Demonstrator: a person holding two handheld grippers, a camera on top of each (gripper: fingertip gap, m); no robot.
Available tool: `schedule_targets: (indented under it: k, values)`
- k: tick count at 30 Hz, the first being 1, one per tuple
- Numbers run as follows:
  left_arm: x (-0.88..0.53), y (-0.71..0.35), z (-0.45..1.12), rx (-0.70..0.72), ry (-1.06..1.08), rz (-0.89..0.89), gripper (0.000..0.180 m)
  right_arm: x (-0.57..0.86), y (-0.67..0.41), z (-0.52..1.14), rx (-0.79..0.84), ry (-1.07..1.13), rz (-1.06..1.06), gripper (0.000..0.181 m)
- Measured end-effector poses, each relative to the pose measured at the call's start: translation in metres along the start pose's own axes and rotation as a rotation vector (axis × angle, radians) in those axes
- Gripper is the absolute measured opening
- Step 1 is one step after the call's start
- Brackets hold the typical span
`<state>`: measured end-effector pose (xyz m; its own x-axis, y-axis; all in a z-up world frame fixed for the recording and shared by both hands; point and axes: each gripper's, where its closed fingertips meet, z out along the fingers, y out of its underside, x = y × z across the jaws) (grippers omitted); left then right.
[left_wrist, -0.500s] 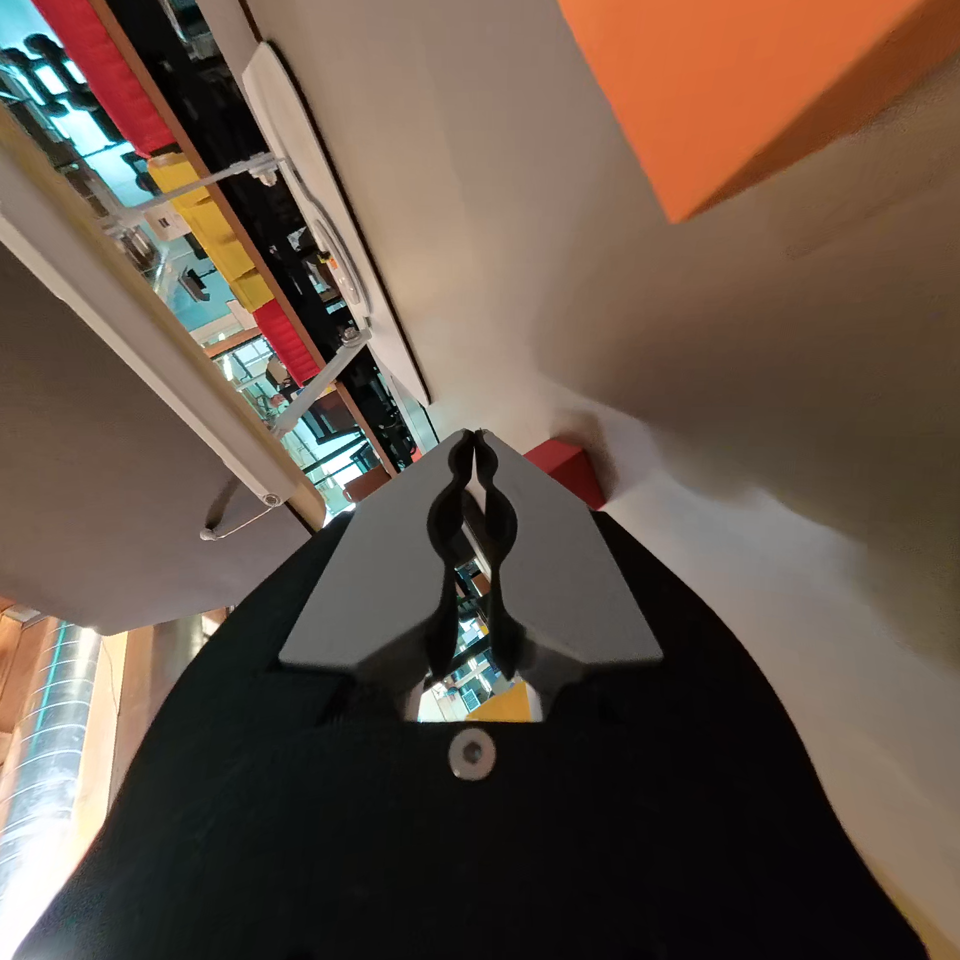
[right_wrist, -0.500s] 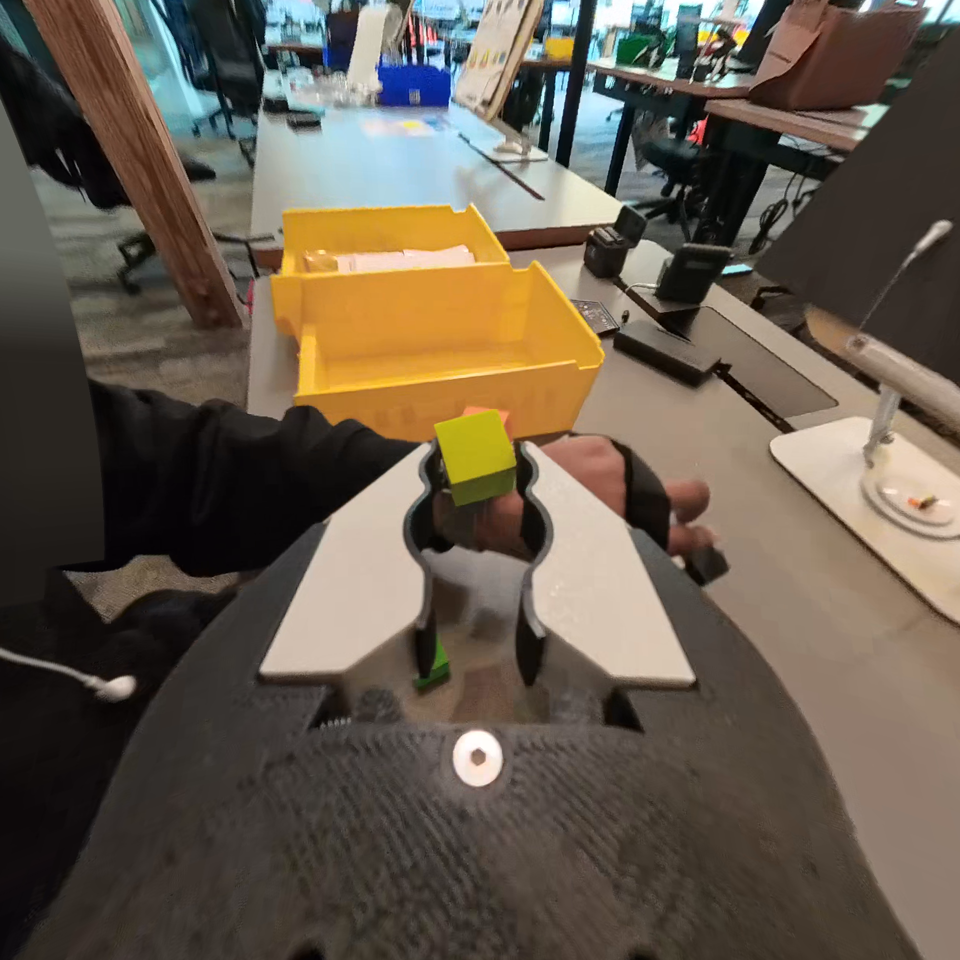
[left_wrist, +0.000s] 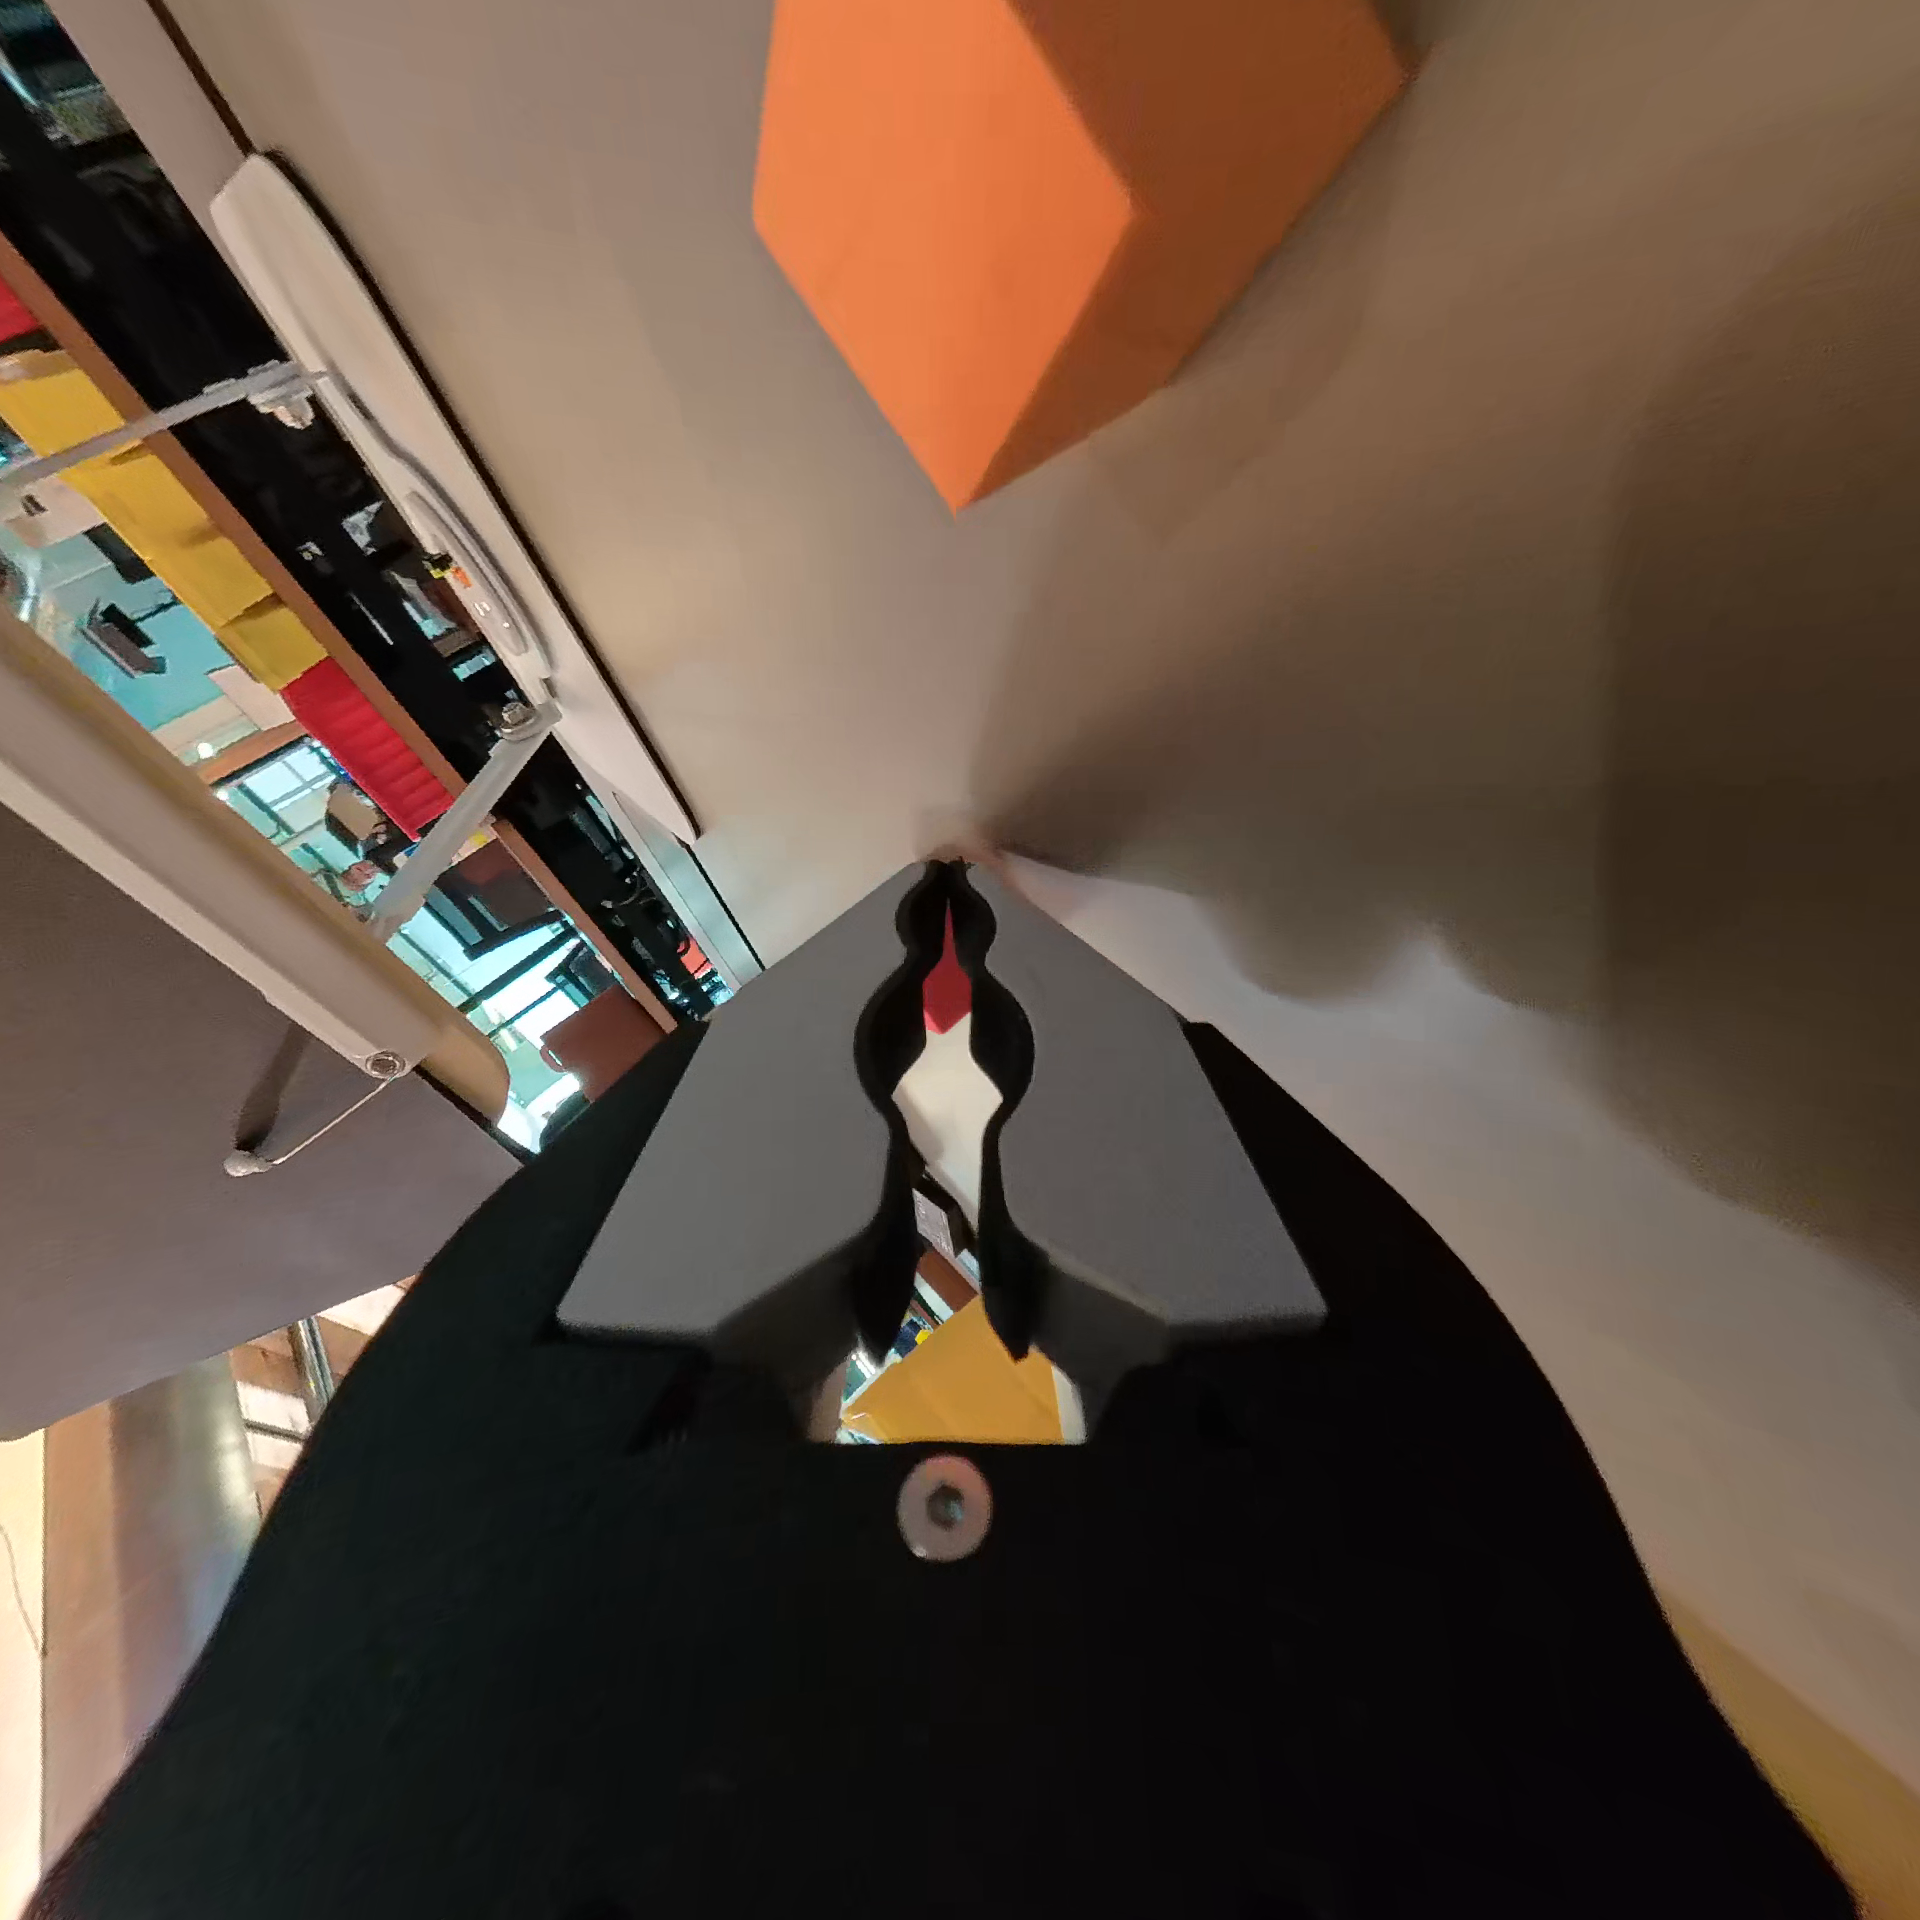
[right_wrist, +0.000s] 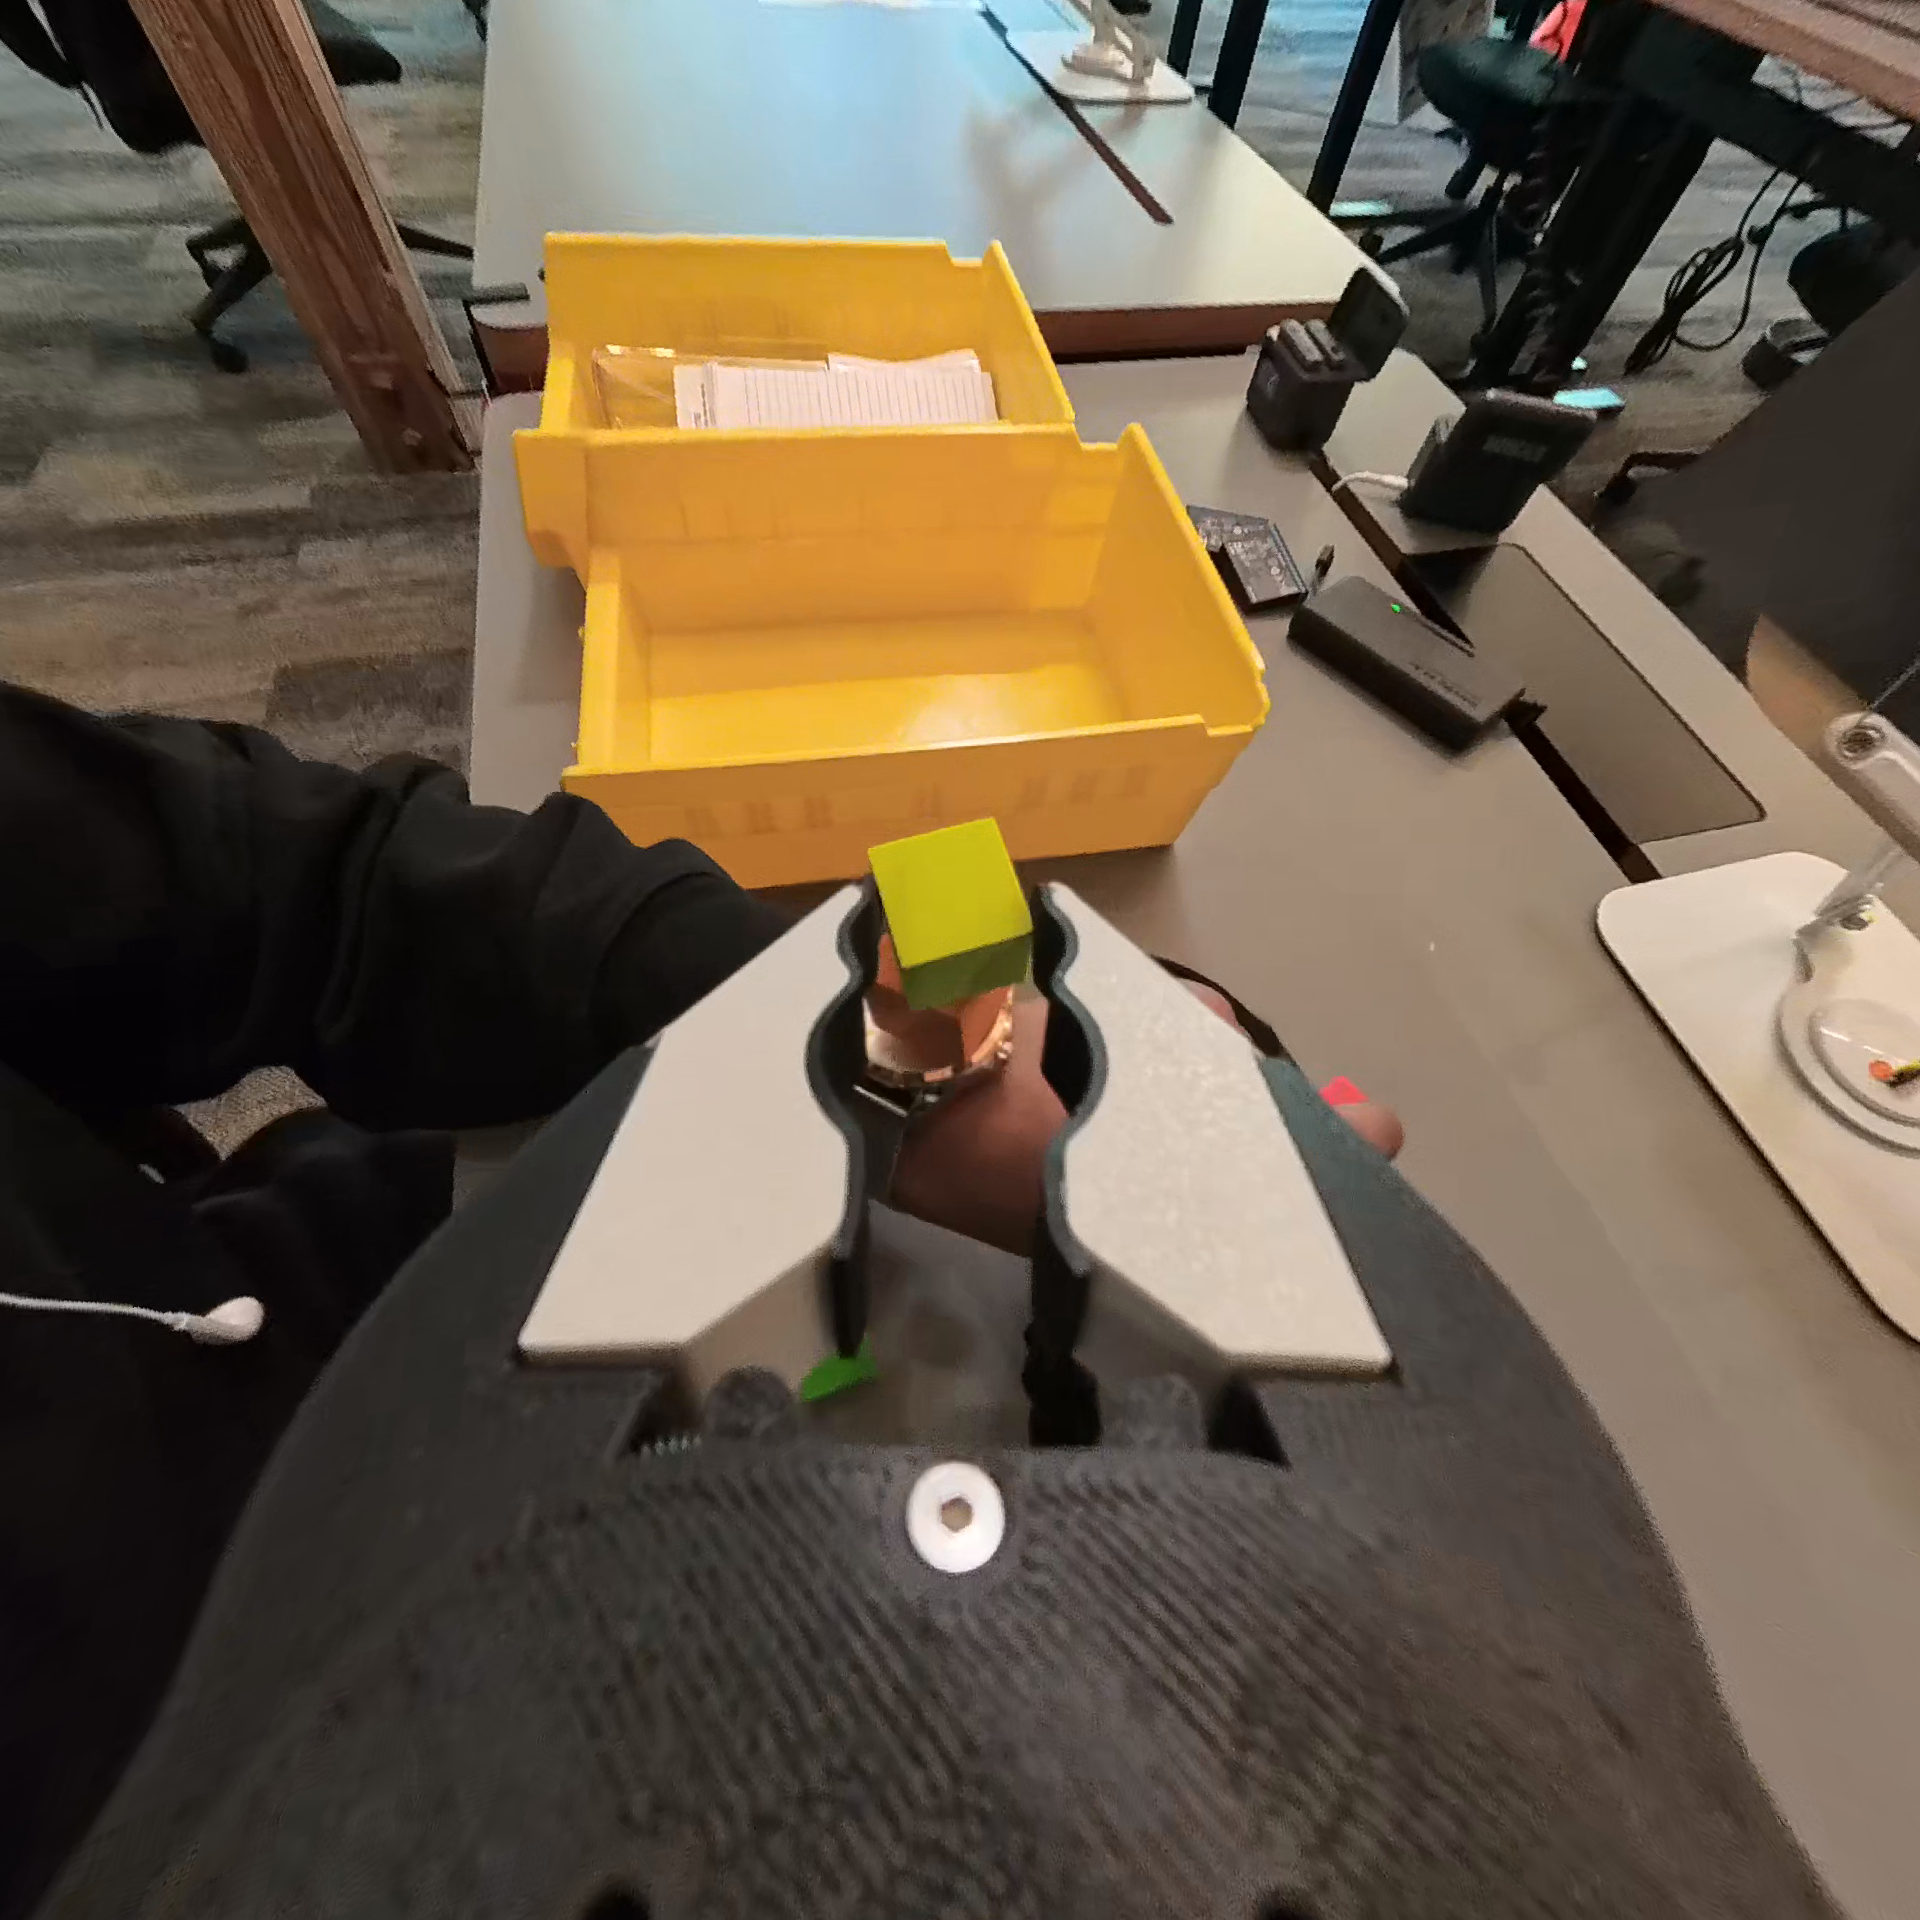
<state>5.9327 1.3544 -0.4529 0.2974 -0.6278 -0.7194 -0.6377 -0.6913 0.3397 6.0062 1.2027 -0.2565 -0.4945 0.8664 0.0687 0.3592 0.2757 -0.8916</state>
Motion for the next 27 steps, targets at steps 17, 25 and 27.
schedule_targets:
  k: [17,25,27]
  values:
    - [0.005,0.005,0.000,-0.002,0.039,-0.003,0.000,-0.018,-0.016,-0.025,0.095,0.020,-0.031,0.047]
    - [-0.012,0.016,0.001,0.021,0.018,-0.089,0.000,-0.044,0.115,-0.013,0.035,0.101,0.167,0.046]
    - [-0.013,0.017,0.001,0.021,0.020,-0.094,0.000,-0.044,0.148,0.000,-0.033,0.105,0.202,0.050]
